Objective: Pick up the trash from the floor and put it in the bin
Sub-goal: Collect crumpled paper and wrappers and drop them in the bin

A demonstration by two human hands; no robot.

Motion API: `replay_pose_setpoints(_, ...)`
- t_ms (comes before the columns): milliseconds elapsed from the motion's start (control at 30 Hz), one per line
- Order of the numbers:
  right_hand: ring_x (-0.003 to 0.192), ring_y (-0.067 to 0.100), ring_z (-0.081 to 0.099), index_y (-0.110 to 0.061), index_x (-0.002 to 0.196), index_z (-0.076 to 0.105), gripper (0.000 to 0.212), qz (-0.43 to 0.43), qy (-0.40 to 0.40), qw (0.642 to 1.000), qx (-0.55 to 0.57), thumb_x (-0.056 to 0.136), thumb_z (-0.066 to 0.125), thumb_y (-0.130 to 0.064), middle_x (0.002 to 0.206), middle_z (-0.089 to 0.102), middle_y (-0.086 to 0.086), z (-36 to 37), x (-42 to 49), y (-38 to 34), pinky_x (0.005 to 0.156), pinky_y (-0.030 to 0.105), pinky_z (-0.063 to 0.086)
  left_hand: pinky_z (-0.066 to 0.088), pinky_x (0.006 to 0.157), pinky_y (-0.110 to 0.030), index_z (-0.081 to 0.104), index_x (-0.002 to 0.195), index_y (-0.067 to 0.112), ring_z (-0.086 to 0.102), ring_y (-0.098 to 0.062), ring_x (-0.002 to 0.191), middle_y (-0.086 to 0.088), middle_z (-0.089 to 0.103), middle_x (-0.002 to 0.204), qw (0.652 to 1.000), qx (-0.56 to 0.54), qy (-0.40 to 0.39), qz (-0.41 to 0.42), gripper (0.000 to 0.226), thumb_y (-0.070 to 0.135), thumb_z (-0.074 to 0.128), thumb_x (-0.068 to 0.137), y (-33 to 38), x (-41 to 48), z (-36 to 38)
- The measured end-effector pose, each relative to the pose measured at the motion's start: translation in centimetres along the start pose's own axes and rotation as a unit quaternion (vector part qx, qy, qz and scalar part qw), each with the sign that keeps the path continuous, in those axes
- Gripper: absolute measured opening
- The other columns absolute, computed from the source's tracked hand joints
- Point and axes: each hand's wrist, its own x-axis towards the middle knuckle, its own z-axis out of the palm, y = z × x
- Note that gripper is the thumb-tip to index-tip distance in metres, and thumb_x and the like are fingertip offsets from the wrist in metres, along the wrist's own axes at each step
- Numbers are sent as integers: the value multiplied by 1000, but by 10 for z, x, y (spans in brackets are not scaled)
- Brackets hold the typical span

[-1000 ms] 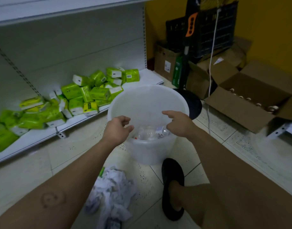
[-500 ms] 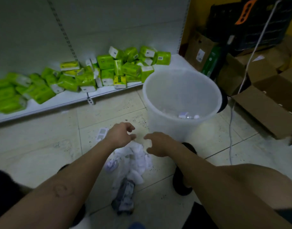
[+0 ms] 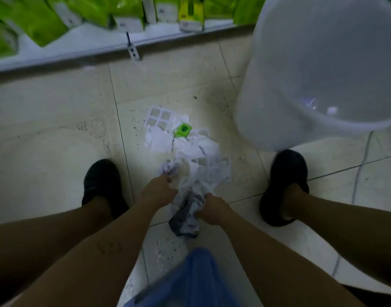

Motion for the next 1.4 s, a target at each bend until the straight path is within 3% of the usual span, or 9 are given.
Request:
replay_pose_setpoints(233, 109, 26, 58, -4, 123, 43, 60, 102, 53, 990, 81, 80, 72, -34, 123, 56, 13, 49, 51, 14, 77, 27, 45, 44, 74, -33, 44, 133, 20, 56, -28, 101, -10, 32, 138, 984, -78, 161, 23, 53, 36, 63, 85, -11, 58, 6)
replay_pose_setpoints(433, 77, 10, 57, -15, 99, 49, 36, 120, 53, 987, 89, 82, 68, -41, 88, 56, 1, 59, 89, 15, 66, 16, 44, 49, 87, -45, 41, 138, 21, 52, -33, 113, -17, 49, 127, 996, -9, 78, 40, 58, 39, 60, 87, -18, 93, 7)
replay_pose_setpoints(533, 108, 24, 58, -5, 122, 49, 60, 132, 51, 986, 90, 78, 72, -39, 119, 59, 8, 51, 90, 14, 93, 33, 49, 52, 80, -43, 58, 110, 7, 59, -33, 97, -19, 61, 107, 998, 9, 52, 41, 37, 38, 57, 90, -22, 96, 7)
replay_pose_setpoints(700, 106, 25, 59, -3, 118, 53, 50, 130, 22, 991, 33, 80, 69, -30, 119, 61, 13, 30, 73, 15, 91, 32, 50, 46, 71, -30, 61, 99, 8, 61, -26, 89, -14, 65, 103, 999, -32, 31, 17, 23, 29, 57, 90, -25, 84, 2)
replay_pose_setpoints(900, 105, 29, 58, -1, 116, 48, 46, 94, 87, 991, -24, 85, 62, -32, 116, 57, 17, -6, 29, 0, 73, 27, 42, 41, 61, -22, 64, 88, 14, 57, -17, 74, -4, 65, 88, 998, -35, 32, 44, 23, 32, 74, 76, -5, 33, -27)
replay_pose_setpoints(1000, 74, 22, 55, -11, 77, 50, 25, 60, 116, 990, -44, 83, 63, -31, 79, 53, 5, -28, -1, -15, 58, 24, 39, 51, 65, -26, 66, 89, 15, 62, -20, 76, -3, 66, 84, 995, -32, 62, 71, 25, 36, 74, 77, 15, 0, -53)
replay_pose_setpoints(1100, 51, 13, 41, -16, 56, 38, 39, 21, 175, 983, -48, 81, 65, -28, 57, 40, 1, -55, -35, -25, 42, 22, 28, 49, 62, -24, 61, 73, 23, 62, -18, 72, -1, 67, 80, 992, -26, 99, 78, 15, 35, 70, 78, 38, -36, -79)
replay_pose_setpoints(1267, 45, 16, 35, -13, 50, 33, 44, -24, 275, 958, -78, 78, 67, -17, 50, 34, 5, -107, -100, -38, 41, 22, 23, 43, 59, -24, 59, 69, 19, 60, -21, 71, 0, 63, 71, 978, -19, 168, 122, 16, 30, 70, 76, 78, -96, -103)
replay_pose_setpoints(1400, 73, 23, 56, -9, 72, 53, 20, -71, 335, 934, -105, 85, 62, -21, 77, 55, 7, -145, -146, -45, 61, 24, 40, 31, 49, -23, 46, 57, 18, 47, -15, 55, 4, 50, 54, 965, -44, 204, 157, 33, 33, 73, 71, 109, -135, -115)
